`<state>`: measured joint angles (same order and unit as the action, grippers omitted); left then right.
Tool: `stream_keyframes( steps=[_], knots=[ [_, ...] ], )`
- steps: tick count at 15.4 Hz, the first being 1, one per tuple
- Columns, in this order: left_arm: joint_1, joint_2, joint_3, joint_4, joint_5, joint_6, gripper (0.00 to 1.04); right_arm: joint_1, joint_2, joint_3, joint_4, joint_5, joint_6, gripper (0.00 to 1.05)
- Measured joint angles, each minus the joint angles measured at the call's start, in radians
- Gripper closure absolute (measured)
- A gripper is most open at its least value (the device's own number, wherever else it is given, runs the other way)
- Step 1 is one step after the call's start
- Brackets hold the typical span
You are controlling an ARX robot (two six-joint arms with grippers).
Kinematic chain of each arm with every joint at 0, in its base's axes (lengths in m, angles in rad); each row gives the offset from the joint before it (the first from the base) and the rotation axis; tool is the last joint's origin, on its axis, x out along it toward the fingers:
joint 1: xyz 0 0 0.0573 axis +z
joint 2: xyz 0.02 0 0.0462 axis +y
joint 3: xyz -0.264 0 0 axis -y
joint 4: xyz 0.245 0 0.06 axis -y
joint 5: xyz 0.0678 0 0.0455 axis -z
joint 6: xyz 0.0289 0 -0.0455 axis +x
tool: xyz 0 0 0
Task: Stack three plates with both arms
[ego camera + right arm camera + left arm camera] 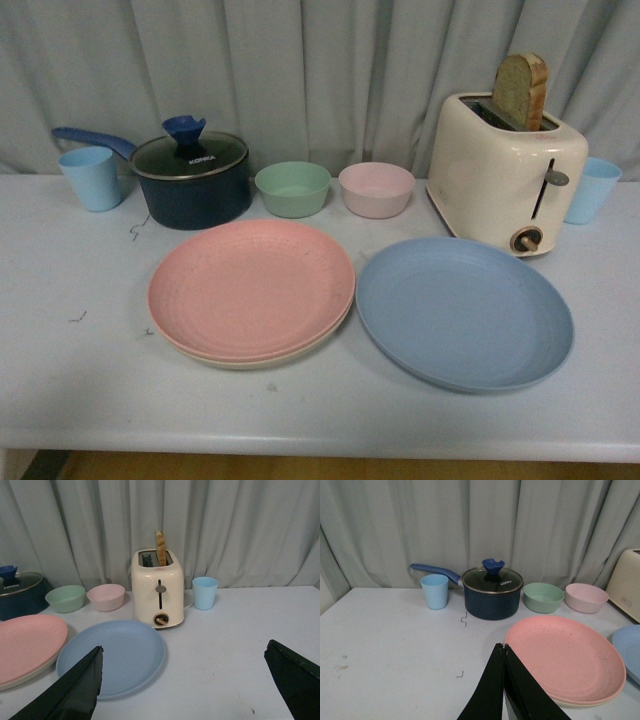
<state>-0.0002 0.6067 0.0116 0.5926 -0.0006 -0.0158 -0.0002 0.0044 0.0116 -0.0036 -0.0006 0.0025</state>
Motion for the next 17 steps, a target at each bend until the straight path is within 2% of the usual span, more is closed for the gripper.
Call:
stream_keyframes(
  steps=[8, 11, 14, 15, 17],
  knots=[
    [0.000, -0.114, 0.000, -0.108, 0.000, 0.000, 1.03, 0.000, 0.000, 0.000, 0.000, 0.000, 0.000, 0.06],
    [0.000, -0.393, 0.000, -0.377, 0.000, 0.000, 1.03, 0.000, 0.000, 0.000, 0.000, 0.000, 0.000, 0.06],
    [0.000, -0.439, 0.000, -0.425, 0.000, 0.000, 1.03, 0.000, 0.000, 0.000, 0.000, 0.000, 0.000, 0.06],
    [0.000, -0.538, 0.000, -0.583, 0.004, 0.001, 1.03, 0.000, 0.000, 0.000, 0.000, 0.000, 0.000, 0.06],
    [0.000, -0.599, 0.005, -0.592, -0.001, 0.001, 1.03, 0.000, 0.000, 0.000, 0.002, 0.000, 0.000, 0.06]
  ],
)
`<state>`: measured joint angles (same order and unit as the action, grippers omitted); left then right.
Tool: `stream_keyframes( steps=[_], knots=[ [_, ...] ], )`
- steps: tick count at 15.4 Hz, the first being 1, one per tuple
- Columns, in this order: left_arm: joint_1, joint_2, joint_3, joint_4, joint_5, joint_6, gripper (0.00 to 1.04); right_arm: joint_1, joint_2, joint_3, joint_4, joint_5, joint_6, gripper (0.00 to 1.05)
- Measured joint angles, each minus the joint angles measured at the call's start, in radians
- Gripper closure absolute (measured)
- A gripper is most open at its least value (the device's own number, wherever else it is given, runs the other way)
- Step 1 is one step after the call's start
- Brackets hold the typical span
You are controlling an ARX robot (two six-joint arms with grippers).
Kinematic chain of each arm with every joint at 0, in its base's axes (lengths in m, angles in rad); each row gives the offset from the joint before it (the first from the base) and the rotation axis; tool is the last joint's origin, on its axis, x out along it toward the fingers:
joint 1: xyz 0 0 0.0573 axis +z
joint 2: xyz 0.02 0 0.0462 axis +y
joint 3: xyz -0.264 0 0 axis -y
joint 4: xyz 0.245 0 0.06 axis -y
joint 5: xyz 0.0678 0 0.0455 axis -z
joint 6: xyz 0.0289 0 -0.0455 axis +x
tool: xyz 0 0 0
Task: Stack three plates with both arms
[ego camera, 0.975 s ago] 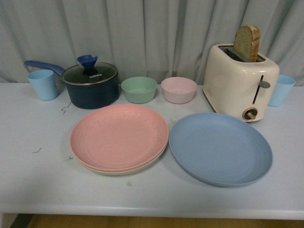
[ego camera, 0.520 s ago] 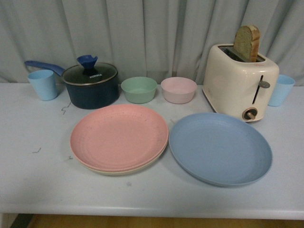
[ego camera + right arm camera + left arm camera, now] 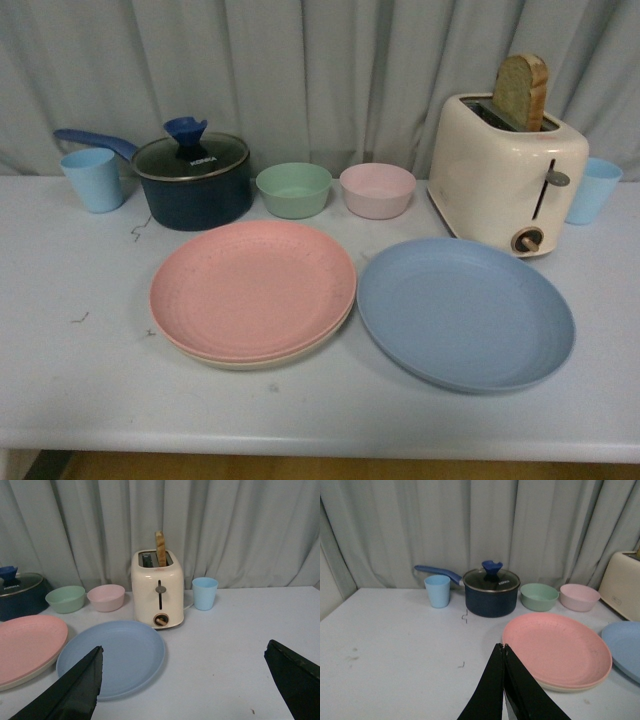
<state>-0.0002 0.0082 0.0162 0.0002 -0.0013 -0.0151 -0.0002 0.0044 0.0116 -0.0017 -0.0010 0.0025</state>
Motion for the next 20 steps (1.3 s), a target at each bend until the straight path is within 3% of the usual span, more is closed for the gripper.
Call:
stream_keyframes(
  steps=[2, 4, 5, 6, 7, 8, 10, 11, 12, 13, 16, 20],
  knots=[
    [0.000, 0.000, -0.005, 0.000, 0.001, 0.000, 1.03, 0.000, 0.000, 0.000, -0.002, 0.000, 0.000, 0.06],
    [0.000, 0.000, -0.005, -0.004, 0.001, 0.000, 0.83, 0.000, 0.000, 0.000, -0.002, 0.000, 0.000, 0.06],
    [0.000, 0.000, -0.005, -0.005, 0.000, 0.000, 0.70, -0.057, 0.047, 0.000, 0.074, -0.149, 0.013, 0.06],
    [0.000, 0.000, -0.005, -0.003, 0.004, 0.001, 0.58, -0.187, 0.230, 0.008, 0.278, -0.365, 0.035, 0.06],
    [0.000, 0.000, -0.005, -0.004, 0.000, 0.000, 0.47, -0.247, 0.437, 0.012, 0.469, -0.475, 0.050, 0.06],
    [0.000, 0.000, -0.005, -0.004, 0.001, 0.001, 0.34, -0.231, 0.694, 0.045, 0.698, -0.485, 0.058, 0.06],
    [0.000, 0.000, -0.005, -0.003, 0.001, 0.001, 0.11, -0.185, 1.137, 0.193, 1.051, -0.324, 0.073, 0.06],
    [0.000, 0.000, -0.005, -0.003, 0.001, 0.002, 0.05, -0.149, 1.346, 0.278, 1.142, -0.223, 0.085, 0.06],
    [0.000, 0.000, -0.005, -0.003, 0.001, 0.001, 0.07, -0.100, 1.547, 0.355, 1.191, -0.124, 0.084, 0.06],
    [0.000, 0.000, -0.005, -0.003, 0.001, 0.001, 0.07, -0.066, 1.688, 0.424, 1.103, -0.070, 0.103, 0.06],
    [0.000, 0.000, -0.005, -0.003, 0.001, 0.001, 0.07, 0.022, 1.990, 0.542, 1.030, 0.081, 0.124, 0.06],
    [0.000, 0.000, -0.005, -0.003, 0.001, 0.002, 0.07, 0.049, 2.098, 0.695, 0.809, 0.136, 0.213, 0.06]
  ],
)
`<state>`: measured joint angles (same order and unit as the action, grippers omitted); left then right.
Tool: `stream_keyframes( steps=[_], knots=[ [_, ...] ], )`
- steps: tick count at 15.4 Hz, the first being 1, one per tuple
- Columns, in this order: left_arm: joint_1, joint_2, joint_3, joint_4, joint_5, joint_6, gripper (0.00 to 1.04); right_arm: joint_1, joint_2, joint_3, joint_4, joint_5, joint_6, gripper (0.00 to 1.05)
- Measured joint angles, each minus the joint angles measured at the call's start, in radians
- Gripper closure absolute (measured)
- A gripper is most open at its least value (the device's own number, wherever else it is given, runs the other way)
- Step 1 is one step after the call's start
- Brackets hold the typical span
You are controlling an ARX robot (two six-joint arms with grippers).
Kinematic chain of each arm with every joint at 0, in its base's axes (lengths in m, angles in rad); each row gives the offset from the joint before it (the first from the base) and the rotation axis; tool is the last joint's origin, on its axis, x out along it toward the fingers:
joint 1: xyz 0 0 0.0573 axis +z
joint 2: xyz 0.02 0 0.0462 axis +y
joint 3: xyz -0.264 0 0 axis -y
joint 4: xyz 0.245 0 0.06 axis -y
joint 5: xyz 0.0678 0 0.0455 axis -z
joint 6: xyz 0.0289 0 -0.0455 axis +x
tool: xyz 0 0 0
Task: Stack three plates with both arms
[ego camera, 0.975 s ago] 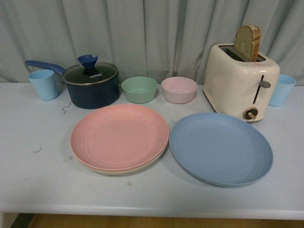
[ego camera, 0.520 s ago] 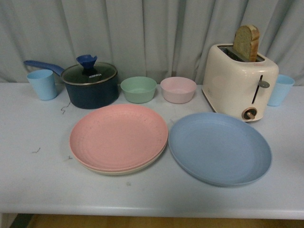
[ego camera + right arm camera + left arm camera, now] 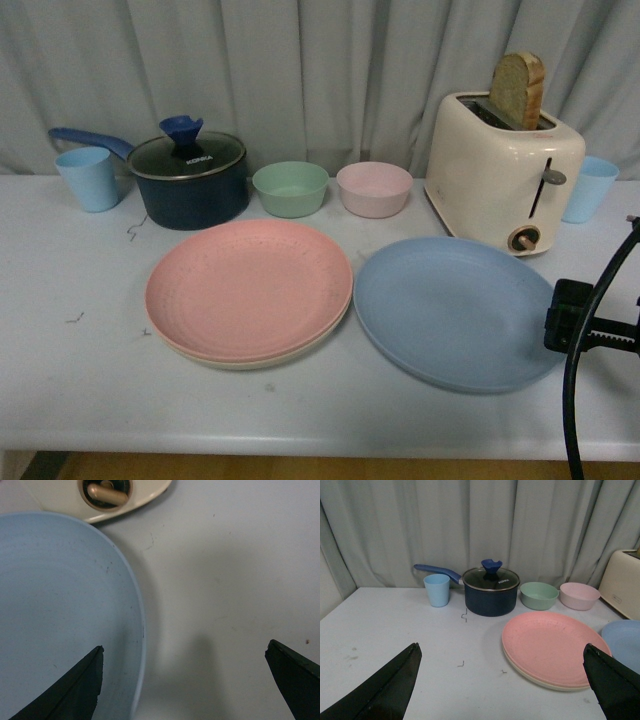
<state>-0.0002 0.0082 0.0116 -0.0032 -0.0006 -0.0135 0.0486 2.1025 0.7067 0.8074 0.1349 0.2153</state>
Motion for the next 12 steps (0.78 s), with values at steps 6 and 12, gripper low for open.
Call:
stream_keyframes(
  steps=[6, 12],
  knots=[
    [0.000, 0.000, 0.000, 0.000, 0.000, 0.000, 0.07, 0.044, 0.102, 0.223, -0.304, 0.070, 0.141, 0.06],
    [0.000, 0.000, 0.000, 0.000, 0.000, 0.000, 0.07, 0.035, 0.085, 0.214, -0.291, 0.064, 0.156, 0.67]
  ],
)
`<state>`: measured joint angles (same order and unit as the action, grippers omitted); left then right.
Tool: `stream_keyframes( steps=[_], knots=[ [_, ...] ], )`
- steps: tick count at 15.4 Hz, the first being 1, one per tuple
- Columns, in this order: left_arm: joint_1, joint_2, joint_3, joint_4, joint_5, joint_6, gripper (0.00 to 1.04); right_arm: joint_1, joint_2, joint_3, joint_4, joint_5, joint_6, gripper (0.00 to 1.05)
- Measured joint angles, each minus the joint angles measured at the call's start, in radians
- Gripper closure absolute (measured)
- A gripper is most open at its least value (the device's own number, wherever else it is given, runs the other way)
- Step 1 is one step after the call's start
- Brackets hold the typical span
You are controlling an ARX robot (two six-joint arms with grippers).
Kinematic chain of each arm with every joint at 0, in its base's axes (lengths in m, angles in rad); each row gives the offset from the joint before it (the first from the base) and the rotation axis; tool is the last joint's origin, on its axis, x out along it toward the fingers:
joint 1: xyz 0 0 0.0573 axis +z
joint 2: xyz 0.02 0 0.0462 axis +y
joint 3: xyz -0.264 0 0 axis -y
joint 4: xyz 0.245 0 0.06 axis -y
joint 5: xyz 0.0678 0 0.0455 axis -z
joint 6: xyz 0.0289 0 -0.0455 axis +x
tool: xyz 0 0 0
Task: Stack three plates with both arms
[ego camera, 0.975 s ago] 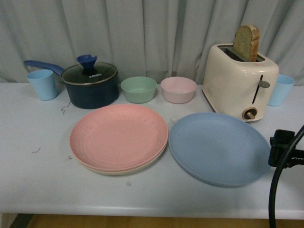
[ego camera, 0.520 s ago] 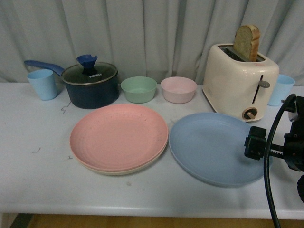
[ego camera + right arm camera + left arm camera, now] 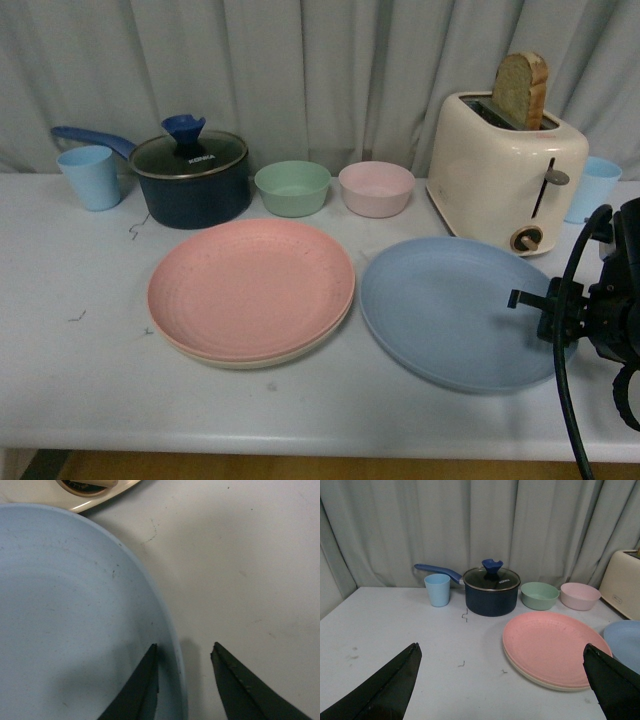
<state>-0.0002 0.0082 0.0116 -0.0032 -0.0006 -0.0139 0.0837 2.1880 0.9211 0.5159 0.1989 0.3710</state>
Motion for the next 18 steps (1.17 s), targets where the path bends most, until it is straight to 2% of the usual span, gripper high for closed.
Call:
stream_keyframes(
  steps=[2, 3, 5, 7, 9, 10, 12, 16, 18],
  knots=[
    [0.000, 0.000, 0.000, 0.000, 0.000, 0.000, 0.07, -0.024, -0.047, -0.051, 0.032, -0.046, -0.001, 0.99],
    [0.000, 0.000, 0.000, 0.000, 0.000, 0.000, 0.07, -0.042, -0.073, -0.076, 0.049, -0.082, -0.001, 1.03],
    [0.000, 0.000, 0.000, 0.000, 0.000, 0.000, 0.07, -0.101, -0.159, -0.174, 0.123, -0.138, -0.005, 1.02],
    [0.000, 0.000, 0.000, 0.000, 0.000, 0.000, 0.07, -0.199, -0.303, -0.296, 0.163, -0.263, 0.019, 1.02],
    [0.000, 0.000, 0.000, 0.000, 0.000, 0.000, 0.07, -0.228, -0.443, -0.373, 0.172, -0.355, 0.056, 1.02],
    [0.000, 0.000, 0.000, 0.000, 0.000, 0.000, 0.07, -0.204, -0.529, -0.414, 0.161, -0.402, 0.082, 1.02],
    [0.000, 0.000, 0.000, 0.000, 0.000, 0.000, 0.07, -0.072, -0.602, -0.414, 0.153, -0.380, 0.127, 1.02],
    [0.000, 0.000, 0.000, 0.000, 0.000, 0.000, 0.07, 0.221, -0.445, -0.270, 0.135, -0.172, 0.232, 1.02],
    [0.000, 0.000, 0.000, 0.000, 0.000, 0.000, 0.07, 0.318, -0.356, -0.178, 0.127, -0.096, 0.266, 1.02]
  ],
)
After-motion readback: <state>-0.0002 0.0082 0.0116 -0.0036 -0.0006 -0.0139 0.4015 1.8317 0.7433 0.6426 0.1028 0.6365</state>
